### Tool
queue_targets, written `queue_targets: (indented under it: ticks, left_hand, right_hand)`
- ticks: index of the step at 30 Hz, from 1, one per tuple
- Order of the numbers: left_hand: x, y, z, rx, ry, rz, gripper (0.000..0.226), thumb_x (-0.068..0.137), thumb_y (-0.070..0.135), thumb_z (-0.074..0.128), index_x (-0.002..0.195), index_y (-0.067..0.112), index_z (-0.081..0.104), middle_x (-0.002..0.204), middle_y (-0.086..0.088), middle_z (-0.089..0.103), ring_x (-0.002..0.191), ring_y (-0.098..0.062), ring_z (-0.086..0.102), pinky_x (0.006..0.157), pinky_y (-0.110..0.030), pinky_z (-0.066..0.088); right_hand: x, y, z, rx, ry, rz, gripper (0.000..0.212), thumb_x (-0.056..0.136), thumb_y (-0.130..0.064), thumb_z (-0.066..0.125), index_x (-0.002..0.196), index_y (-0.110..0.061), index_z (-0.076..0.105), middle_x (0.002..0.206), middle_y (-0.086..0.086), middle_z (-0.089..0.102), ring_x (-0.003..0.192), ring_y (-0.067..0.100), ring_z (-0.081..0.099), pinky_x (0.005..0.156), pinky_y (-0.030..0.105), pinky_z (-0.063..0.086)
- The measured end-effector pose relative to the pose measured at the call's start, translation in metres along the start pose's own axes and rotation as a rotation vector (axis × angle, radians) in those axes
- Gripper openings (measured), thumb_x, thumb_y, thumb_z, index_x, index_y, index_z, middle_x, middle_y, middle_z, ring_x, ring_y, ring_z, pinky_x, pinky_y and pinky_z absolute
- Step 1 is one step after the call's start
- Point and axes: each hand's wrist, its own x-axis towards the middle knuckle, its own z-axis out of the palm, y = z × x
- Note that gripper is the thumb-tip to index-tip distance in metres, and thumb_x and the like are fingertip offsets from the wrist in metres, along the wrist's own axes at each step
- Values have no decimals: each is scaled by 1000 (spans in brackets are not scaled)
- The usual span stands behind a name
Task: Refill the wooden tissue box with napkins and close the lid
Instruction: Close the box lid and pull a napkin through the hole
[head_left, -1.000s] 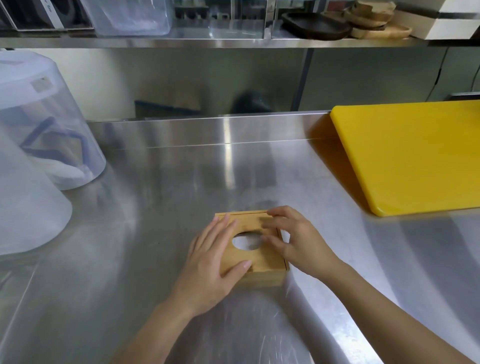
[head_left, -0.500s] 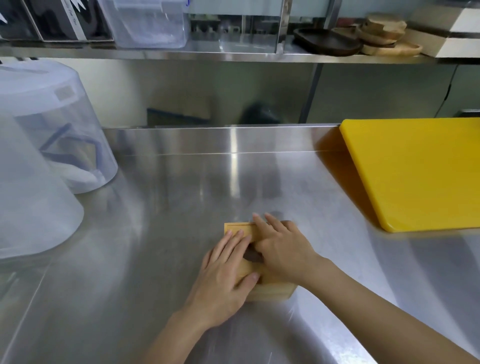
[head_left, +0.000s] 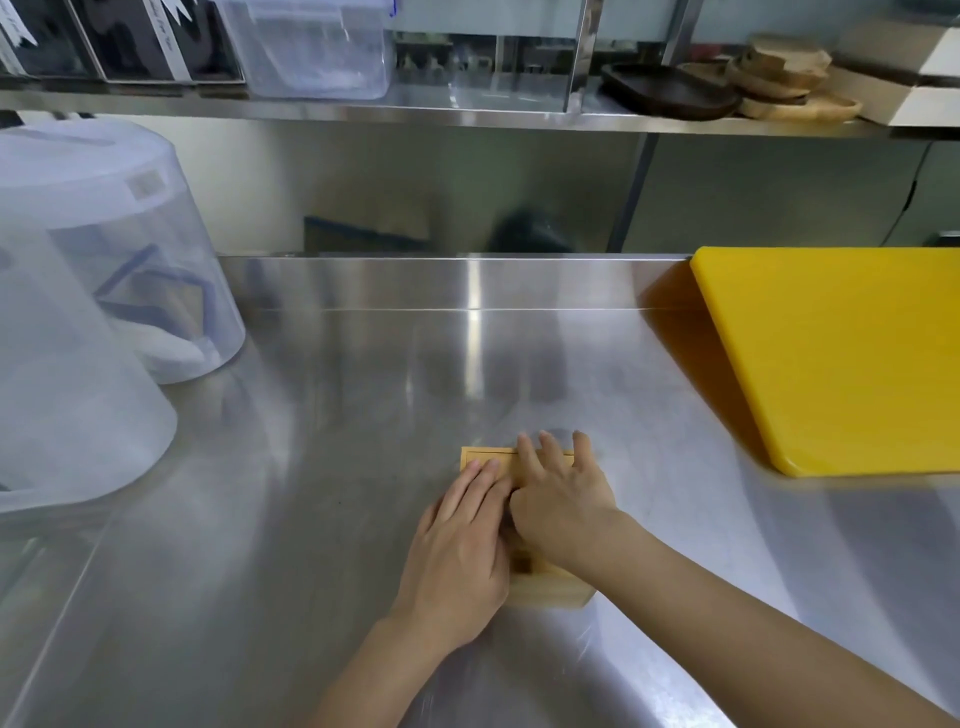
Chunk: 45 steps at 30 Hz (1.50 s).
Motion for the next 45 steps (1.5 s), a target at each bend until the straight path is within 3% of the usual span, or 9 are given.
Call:
queue_targets:
  ticks: [3,9,16,19,23,27,31,38,45]
  left_hand:
    - [0,1,0,-2,-17,-1,57,86,24,16,141,16,30,152,6,26,139,-4,0,107,-18,12]
    - [-1,-2,2,-10,-48,-13,51,91,13,29,142,14,26,155,8,18,140,-1,-3,110,-23,19]
    - [-1,-3,3,2,-45,-2,51,93,16,29,144,17,20,155,9,15,139,2,-6,108,-16,8]
    - [0,-3,3,-3,-39,3,50,93,18,27,143,18,22,154,9,19,139,3,-4,107,-16,10]
    - [0,-2,4,27,-31,-9,54,88,24,20,142,23,24,154,14,18,138,5,-1,107,-22,21]
    - [-1,-1,5,26,-40,-21,54,88,23,21,142,21,28,154,12,19,137,6,-3,105,-23,24]
    - [-1,-2,4,29,-55,-5,53,89,20,26,142,21,26,154,11,18,137,5,-5,108,-25,23]
    - [0,-2,2,-2,-73,7,50,92,15,29,141,18,26,154,8,19,138,3,-5,111,-26,20]
    - [-1,-1,5,25,-61,-2,51,91,21,23,142,20,26,154,9,20,140,0,1,109,-28,24]
  right_hand:
    - [0,-2,-1,11,31,4,44,98,-30,33,139,-14,35,156,20,3,143,37,0,110,62,2]
    - [-1,4,1,160,241,-26,24,94,-18,41,108,-12,61,134,14,44,129,29,32,112,53,13]
    - [4,10,13,265,358,-63,24,94,-21,44,96,-11,65,127,9,50,125,26,37,110,50,15]
    - [6,16,17,311,465,-144,22,86,-23,58,81,-5,71,121,11,57,124,30,43,106,53,23]
    - [4,27,17,326,393,-194,34,90,-36,50,82,-11,70,130,2,47,123,27,35,100,42,24]
    - [-2,22,18,223,345,-119,34,95,-36,40,94,-17,68,155,3,20,142,26,11,110,53,11]
    - [-4,8,17,74,223,-99,36,99,-33,33,119,-15,57,158,10,-7,142,35,-15,112,61,-5]
    - [1,13,13,189,314,-103,28,96,-28,41,107,-15,64,148,-1,31,144,27,5,112,57,2]
    - [5,20,22,281,411,-130,23,88,-26,54,82,-14,72,137,-3,45,137,28,23,109,57,9]
